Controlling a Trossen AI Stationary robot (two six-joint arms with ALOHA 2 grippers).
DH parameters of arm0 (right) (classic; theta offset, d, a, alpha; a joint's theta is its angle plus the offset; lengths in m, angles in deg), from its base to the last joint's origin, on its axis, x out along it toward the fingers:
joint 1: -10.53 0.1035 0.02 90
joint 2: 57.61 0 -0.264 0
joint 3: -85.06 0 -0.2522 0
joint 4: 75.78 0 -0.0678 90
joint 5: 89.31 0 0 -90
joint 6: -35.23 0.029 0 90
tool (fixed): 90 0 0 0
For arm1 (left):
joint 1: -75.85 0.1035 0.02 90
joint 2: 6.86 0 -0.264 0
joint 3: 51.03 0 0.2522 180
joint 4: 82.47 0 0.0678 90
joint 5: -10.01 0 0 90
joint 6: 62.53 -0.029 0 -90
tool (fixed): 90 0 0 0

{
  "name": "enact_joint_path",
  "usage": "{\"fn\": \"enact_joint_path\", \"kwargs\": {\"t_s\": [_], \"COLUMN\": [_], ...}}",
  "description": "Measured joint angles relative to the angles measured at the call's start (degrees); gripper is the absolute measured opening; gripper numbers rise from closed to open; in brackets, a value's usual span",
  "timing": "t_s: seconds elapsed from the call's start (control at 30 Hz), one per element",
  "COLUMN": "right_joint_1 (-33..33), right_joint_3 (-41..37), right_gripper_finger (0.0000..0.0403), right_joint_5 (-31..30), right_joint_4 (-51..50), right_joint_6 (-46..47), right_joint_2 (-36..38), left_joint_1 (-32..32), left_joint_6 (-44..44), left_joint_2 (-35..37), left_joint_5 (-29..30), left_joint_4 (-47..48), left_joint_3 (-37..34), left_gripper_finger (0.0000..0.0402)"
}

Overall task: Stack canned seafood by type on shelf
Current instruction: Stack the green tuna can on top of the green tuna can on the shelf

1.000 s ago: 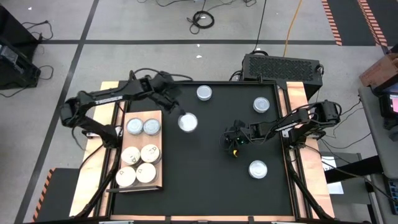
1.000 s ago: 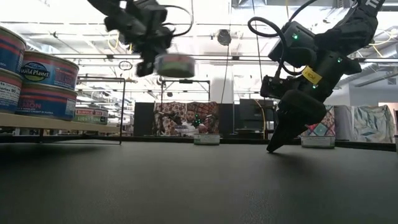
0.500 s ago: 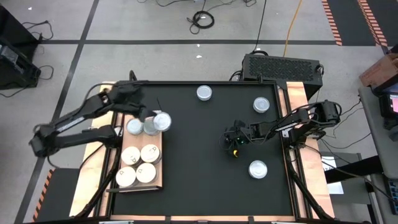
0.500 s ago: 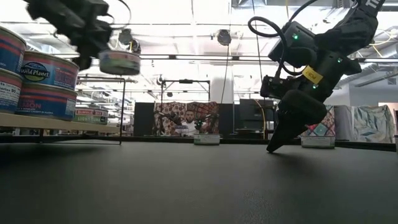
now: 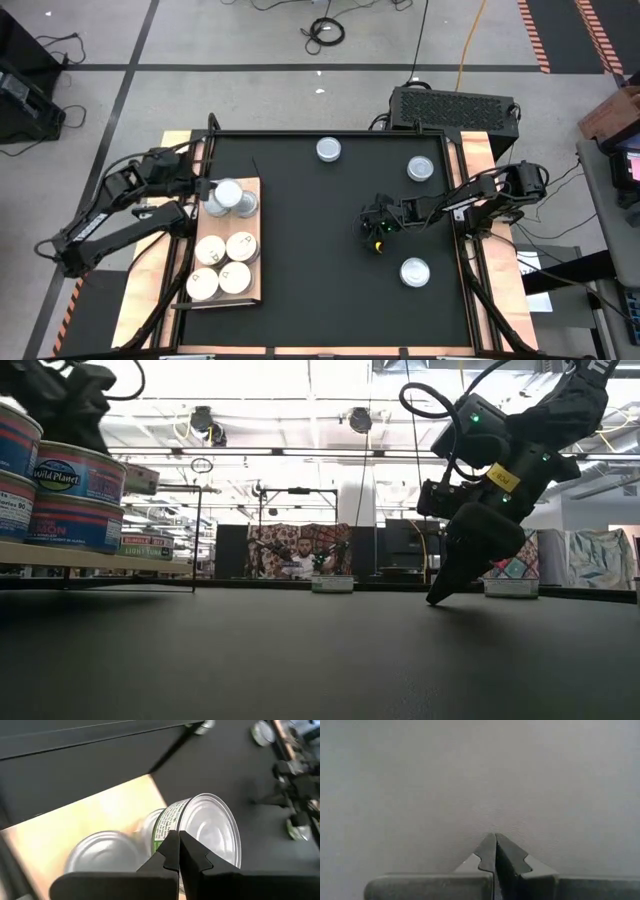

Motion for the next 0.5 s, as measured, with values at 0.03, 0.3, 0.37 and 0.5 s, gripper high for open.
{"fn": "enact_joint_path", "kwargs": {"t_s": [0.03, 0.3, 0.37, 0.5], "right_joint_1": [0.01, 0.01, 0.01, 0.01], "right_joint_3": [0.00, 0.00, 0.00, 0.07], "right_gripper_finger": [0.0000, 0.0000, 0.0000, 0.0000], "right_joint_5": [0.00, -0.04, -0.07, 0.13], "right_joint_4": [0.04, 0.10, 0.12, 0.16], "right_joint_6": [-0.02, -0.44, -0.44, -0.39], "right_joint_2": [0.00, 0.00, 0.00, 0.02], "left_joint_1": [0.04, 0.15, 0.15, 0.15], "left_joint_6": [0.43, 1.84, 1.24, -1.07], "left_joint_2": [0.67, 3.64, 3.67, 3.65], "left_joint_5": [1.08, 8.56, 8.78, 9.81], "left_joint_4": [0.84, 6.97, 6.93, 8.77], "left_joint_3": [0.00, -0.04, -0.34, -0.42], "left_gripper_finger": [0.0000, 0.0000, 0.0000, 0.0000]}}
